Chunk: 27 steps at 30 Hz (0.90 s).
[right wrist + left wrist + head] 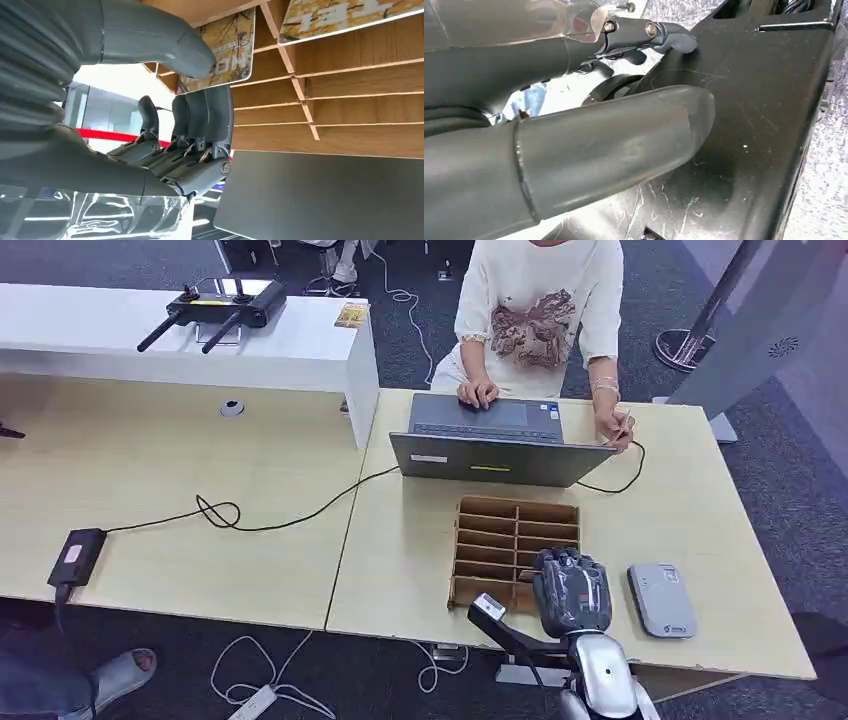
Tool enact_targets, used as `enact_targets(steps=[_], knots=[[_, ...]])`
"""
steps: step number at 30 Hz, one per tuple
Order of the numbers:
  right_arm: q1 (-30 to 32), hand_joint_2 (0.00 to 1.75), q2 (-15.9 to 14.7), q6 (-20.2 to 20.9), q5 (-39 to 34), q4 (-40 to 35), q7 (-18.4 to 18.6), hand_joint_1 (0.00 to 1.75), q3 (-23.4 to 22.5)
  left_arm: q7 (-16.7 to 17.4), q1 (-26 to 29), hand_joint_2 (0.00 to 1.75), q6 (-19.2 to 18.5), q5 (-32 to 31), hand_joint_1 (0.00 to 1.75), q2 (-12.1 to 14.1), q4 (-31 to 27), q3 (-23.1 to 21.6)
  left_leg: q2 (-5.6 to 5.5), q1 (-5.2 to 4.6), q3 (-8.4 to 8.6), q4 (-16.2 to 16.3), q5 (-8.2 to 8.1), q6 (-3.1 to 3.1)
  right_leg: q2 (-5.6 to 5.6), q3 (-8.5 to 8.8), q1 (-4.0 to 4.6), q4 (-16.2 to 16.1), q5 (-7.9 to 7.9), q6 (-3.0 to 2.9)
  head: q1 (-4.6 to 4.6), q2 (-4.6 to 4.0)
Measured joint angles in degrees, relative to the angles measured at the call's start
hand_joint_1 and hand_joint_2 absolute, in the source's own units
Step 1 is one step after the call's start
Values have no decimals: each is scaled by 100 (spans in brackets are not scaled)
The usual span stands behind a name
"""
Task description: Pass the card to the sensor for recognition and then transmit it.
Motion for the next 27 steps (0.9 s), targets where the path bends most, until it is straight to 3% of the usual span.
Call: enact_targets(steps=[3, 5, 7, 13, 16, 22, 24, 27], knots=[[1, 175, 2, 0, 0, -2, 6, 126, -24, 108, 1, 0, 80, 166, 0, 0, 0, 104, 0, 0, 2, 0, 0, 0, 0, 2, 0, 0, 0, 0, 0, 0], [15, 175, 11, 0, 7, -9, 33, 126, -42, 490, 14, 0, 370, 810, 0, -15, 0, 407, 6, 0, 2, 0, -1, -2, 1, 2, 0, 0, 0, 0, 0, 0], [30, 175, 15, 0, 7, -20, 35, 131, -68, 601, -10, 0, 437, 993, 0, -11, 0, 732, 18, 0, 2, 0, -2, -2, 4, 2, 0, 0, 0, 0, 0, 0], [72, 175, 20, -7, 15, -48, 33, 140, -101, 183, 28, 0, 243, 279, 0, -9, 0, 717, 20, -2, 19, 0, -7, -9, 22, 11, -1, -1, 2, -4, 0, 0], [80, 175, 33, -7, 15, -55, 31, 155, -114, 175, 32, 0, 238, 245, 0, -9, 0, 699, 21, -2, 23, 0, -9, -11, 22, 16, -1, -1, 1, -4, 0, 0], [88, 175, 33, -7, 24, -66, 31, 159, -118, 164, 34, 0, 238, 238, 0, -9, 0, 697, 21, -2, 25, 0, -9, -11, 22, 18, -1, -1, 1, -5, 0, 0], [132, 175, 33, -39, 0, -83, -11, 175, -168, 159, 41, 0, 245, 269, 0, -9, 0, 697, 19, -2, 28, 0, -9, -11, 21, 23, -1, -1, 1, -5, 0, 0], [162, 175, 33, -70, -42, -103, -63, 175, -225, 262, 35, 0, 280, 442, 0, -7, 0, 704, 21, -2, 29, 0, -9, -12, 21, 23, -1, -1, 1, -5, 0, 0]])
